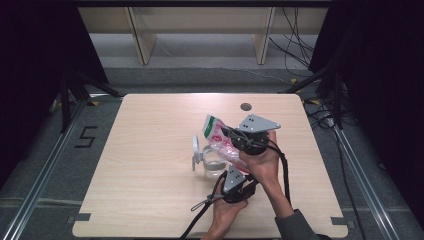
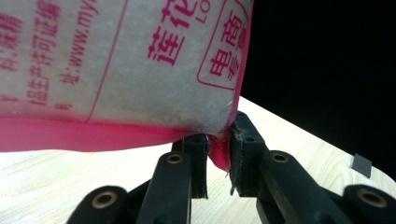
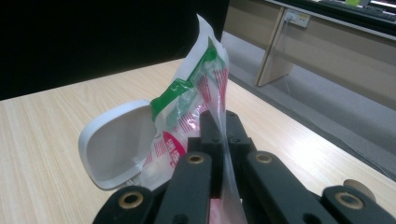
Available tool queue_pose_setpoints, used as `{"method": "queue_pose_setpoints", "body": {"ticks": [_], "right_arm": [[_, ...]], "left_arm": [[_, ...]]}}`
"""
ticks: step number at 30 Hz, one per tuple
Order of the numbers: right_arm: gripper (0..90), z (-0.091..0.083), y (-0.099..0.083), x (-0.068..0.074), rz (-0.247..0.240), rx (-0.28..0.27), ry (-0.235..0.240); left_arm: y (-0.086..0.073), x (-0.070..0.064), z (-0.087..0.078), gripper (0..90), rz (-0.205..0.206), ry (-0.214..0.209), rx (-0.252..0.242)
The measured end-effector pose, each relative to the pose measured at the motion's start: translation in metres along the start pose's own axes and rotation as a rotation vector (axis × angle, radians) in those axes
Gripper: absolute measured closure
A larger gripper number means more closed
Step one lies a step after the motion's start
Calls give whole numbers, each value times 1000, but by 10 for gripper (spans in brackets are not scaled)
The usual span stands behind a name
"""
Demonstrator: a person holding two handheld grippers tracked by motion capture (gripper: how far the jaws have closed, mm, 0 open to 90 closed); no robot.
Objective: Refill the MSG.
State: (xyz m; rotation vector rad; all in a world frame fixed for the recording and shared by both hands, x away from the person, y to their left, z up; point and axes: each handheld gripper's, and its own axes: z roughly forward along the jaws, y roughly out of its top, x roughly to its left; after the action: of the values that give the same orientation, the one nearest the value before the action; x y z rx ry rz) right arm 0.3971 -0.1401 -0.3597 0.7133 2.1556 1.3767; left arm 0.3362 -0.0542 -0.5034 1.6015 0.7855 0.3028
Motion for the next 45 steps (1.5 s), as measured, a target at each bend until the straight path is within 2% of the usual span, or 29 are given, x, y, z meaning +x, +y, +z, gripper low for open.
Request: {"method": "queue_pose_setpoints", "body": {"ticks": [3,5,6,7,8,18,19,21,22,25,28,32,34,37,45], "right_arm": [[900,0,1,0,4,0,5],[900,0,0,1,13,-1,-11],[900,1,0,0,-4,-10,-9],[900,1,1,0,-3,1,4],[900,2,0,1,1,-4,-7],[900,5,0,0,-3,6,7],[900,4,0,0,-8,4,-4],[900,5,1,2,3,7,-2],[900,5,1,2,-8,-3,-4],[900,4,1,1,5,8,2],[900,4,2,0,-13,-1,7],[900,4,2,1,-5,-5,2],[900,4,2,0,2,0,20],[900,4,1,0,1,-9,-6],[900,4,3,1,-4,-2,-5]], "left_arm": [[1,0,-1,782,-3,0,2],[0,1,1,782,-5,-9,-4],[1,0,0,782,0,2,1],[0,0,0,782,4,-4,0],[1,0,1,782,-1,-5,-3],[1,0,0,783,4,-17,-9],[2,0,0,783,-3,-17,-12],[3,0,0,783,0,-17,-12],[3,0,-1,783,7,-16,-11],[2,0,0,783,4,-18,-11],[3,-1,-1,783,7,-15,-15],[3,-1,0,784,8,-16,-14],[3,-1,0,784,5,-16,-14],[3,-1,0,784,5,-14,-8],[3,-1,0,784,5,-16,-13]]}}
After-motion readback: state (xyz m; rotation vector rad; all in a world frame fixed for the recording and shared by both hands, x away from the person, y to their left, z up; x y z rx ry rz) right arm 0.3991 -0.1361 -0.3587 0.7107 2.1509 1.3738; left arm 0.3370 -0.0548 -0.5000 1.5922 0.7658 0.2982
